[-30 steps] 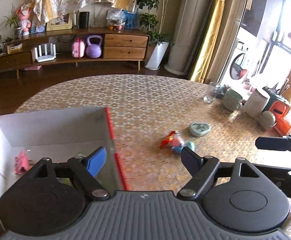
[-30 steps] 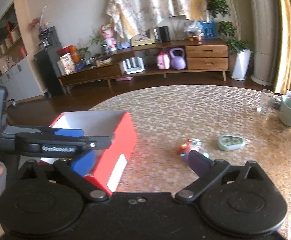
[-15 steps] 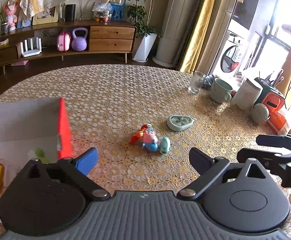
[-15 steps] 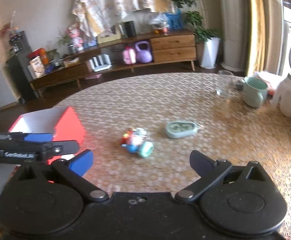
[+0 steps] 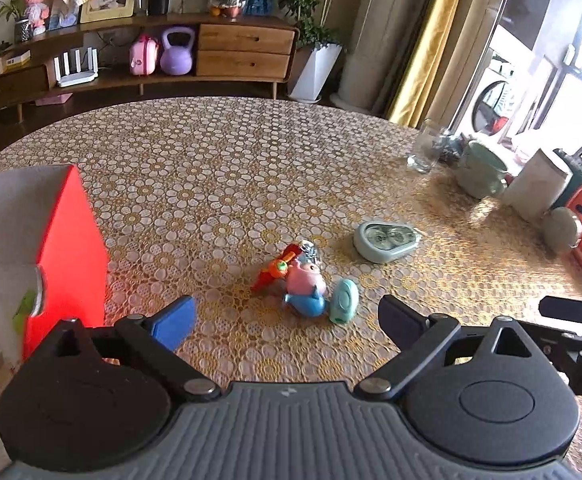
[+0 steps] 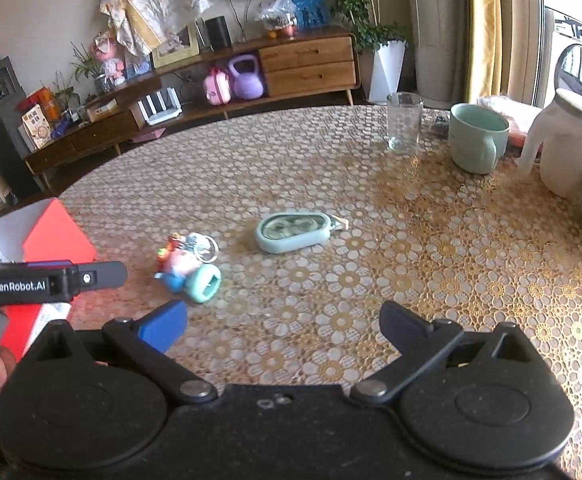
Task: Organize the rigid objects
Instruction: 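Withdraw both open tools from the box toward the remaining toy figures, then grasp the teal egg toy with the left tool while the right tool grasps the light-blue tape dispenser, then lift the teal toy and tape dispenser and carry both over the box, then lower the teal toy and dispenser into the box and open both tools, then withdraw both open tools from the box toward the pig and dragon toys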
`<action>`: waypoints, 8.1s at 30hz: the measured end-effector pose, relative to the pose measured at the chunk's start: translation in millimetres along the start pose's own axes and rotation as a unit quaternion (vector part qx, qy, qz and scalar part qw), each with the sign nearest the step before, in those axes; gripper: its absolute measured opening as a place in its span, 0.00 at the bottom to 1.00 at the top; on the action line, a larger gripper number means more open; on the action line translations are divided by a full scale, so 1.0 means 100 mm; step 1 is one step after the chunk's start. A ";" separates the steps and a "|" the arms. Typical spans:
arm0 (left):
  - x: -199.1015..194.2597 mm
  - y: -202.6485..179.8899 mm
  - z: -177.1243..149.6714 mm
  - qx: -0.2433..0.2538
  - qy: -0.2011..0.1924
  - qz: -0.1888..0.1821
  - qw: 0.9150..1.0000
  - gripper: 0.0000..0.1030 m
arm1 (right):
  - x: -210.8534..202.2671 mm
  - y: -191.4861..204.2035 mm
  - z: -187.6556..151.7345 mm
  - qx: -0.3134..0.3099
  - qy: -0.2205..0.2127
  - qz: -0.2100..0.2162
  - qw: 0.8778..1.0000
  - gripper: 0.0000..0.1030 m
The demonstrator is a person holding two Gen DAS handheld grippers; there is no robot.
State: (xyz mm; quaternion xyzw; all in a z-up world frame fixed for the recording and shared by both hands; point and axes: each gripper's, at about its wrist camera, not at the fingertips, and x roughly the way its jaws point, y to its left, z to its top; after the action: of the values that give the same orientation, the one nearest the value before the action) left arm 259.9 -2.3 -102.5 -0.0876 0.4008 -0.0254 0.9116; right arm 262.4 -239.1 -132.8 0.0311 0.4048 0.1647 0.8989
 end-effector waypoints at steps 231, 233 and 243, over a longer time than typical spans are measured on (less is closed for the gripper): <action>-0.30 2.55 0.18 -0.020 0.132 0.058 0.989 0.27 | 0.52 3.47 -0.05 -0.208 0.093 0.139 0.964 0.57; -0.34 2.53 0.19 -0.020 0.123 0.056 0.991 0.27 | 0.46 3.43 -0.02 -0.204 0.087 0.142 0.965 0.58; -0.76 2.25 0.16 -0.002 0.079 0.046 0.996 0.27 | 0.06 3.19 0.05 -0.183 0.053 0.159 0.969 0.62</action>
State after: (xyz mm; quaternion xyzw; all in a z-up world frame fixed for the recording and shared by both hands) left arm 214.5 230.2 -77.0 -0.0689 0.4750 0.0107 0.8772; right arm 183.4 64.5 -73.6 -0.0788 0.4049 0.3778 0.8290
